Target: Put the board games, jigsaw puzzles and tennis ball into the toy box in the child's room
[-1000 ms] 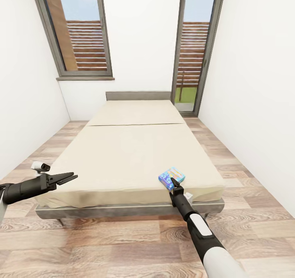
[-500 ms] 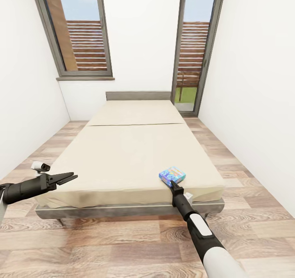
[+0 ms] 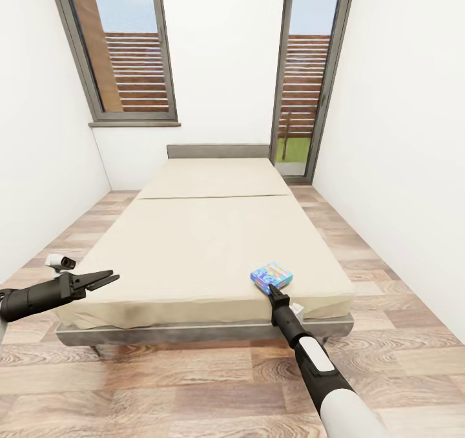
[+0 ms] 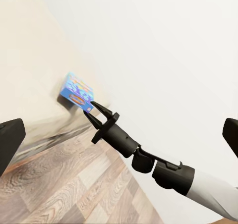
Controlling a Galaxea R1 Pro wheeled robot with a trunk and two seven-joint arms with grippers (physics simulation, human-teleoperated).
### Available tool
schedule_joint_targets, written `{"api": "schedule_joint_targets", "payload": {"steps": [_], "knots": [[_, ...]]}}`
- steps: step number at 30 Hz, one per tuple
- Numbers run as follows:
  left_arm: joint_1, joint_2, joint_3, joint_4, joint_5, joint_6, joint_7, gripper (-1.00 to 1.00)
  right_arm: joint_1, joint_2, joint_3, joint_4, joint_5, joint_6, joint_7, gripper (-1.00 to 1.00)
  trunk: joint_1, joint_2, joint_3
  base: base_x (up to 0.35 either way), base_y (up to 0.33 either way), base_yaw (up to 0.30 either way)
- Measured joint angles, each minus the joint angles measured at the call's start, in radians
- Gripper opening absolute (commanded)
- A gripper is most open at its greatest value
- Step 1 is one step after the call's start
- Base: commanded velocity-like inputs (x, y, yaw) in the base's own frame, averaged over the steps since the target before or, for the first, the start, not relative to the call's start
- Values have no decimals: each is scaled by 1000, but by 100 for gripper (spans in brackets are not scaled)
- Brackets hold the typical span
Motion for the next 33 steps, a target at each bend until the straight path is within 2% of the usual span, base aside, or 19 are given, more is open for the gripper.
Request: {"api": "schedule_joint_targets", "payload": {"steps": [15,20,23,24,27,29,31,33], "knots": [[0,5,-1,2,9,0,0,100,1,0,5,-3,0,4,3,-100,-58,105,47,0,0,0],[0,5,-2,2,9,0,0,100,3,-5,12,-8,4,28,2,-100,-77,140,63,0,0,0],[0,5,-3,2,9,0,0,100,1,-27,22,-15,8,138,3,-100,-88,161,72,0,0,0],[0,5,-4,2,9,0,0,100,1,-29,22,-18,8,165,3,-100,-92,168,75,0,0,0],[0,5,-5,2,9,0,0,100,0,-38,27,-59,8,312,-2,-100,-104,189,85,0,0,0],[0,5,-6,2,9,0,0,100,0,-45,27,-85,12,365,-3,-100,-111,203,91,0,0,0],[0,5,-6,2,9,0,0,100,-1,-53,29,-103,29,397,-4,-100,-119,217,97,0,0,0],[0,5,-7,1,9,0,0,100,-1,-64,51,-116,74,419,-5,-100,-127,231,103,0,0,0]]}}
